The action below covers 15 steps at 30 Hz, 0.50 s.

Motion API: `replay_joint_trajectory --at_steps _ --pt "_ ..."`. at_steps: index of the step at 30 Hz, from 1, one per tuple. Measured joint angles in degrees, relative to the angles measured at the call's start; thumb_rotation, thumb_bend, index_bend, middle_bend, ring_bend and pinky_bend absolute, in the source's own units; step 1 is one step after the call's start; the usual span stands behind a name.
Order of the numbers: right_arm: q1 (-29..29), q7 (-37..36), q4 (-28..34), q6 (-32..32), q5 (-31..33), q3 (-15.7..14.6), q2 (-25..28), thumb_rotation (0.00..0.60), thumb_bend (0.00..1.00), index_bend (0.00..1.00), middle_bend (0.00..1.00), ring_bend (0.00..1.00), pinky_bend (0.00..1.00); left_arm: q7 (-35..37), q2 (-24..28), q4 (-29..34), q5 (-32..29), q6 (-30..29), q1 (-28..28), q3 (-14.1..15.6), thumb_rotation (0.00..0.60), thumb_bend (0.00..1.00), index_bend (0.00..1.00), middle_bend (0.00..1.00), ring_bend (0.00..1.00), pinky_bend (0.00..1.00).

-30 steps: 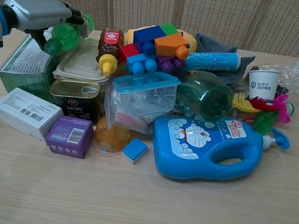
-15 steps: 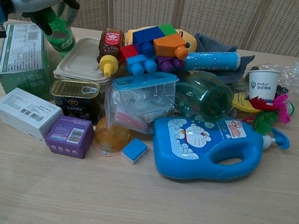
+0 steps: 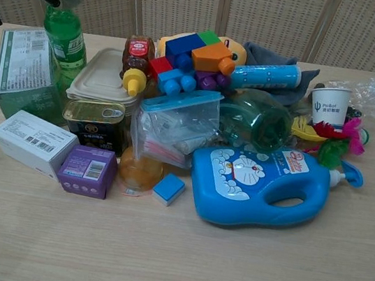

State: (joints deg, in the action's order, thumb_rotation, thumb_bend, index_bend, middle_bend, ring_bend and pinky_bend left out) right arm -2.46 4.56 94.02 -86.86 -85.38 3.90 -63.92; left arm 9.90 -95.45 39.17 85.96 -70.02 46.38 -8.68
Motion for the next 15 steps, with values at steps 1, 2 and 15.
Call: replay_joint_trajectory --at_steps 1,2,15 --pt "0.0 -0.02 -0.01 0.01 -0.01 -0.01 -0.02 0.494 0.42 0.04 0.0 0.0 0.0 0.39 0.25 0.47 -0.35 -0.43 -0.1 -0.43 0.6 0.59 0.64 0.64 0.71 0.72" --pt "0.01 -0.05 -0.02 0.0 -0.03 -0.01 -0.04 0.494 0.42 0.04 0.0 0.0 0.0 0.69 0.47 0.86 -0.63 -0.61 -0.19 -0.74 0.6 0.59 0.65 0.64 0.71 0.73" --pt "-0.17 -0.14 -0.24 0.28 -0.1 0.04 -0.29 0.497 0.42 0.04 0.0 0.0 0.0 1.3 2.14 3.25 -2.62 -2.4 -1.13 -2.77 0.6 0.59 0.66 0.66 0.74 0.77"
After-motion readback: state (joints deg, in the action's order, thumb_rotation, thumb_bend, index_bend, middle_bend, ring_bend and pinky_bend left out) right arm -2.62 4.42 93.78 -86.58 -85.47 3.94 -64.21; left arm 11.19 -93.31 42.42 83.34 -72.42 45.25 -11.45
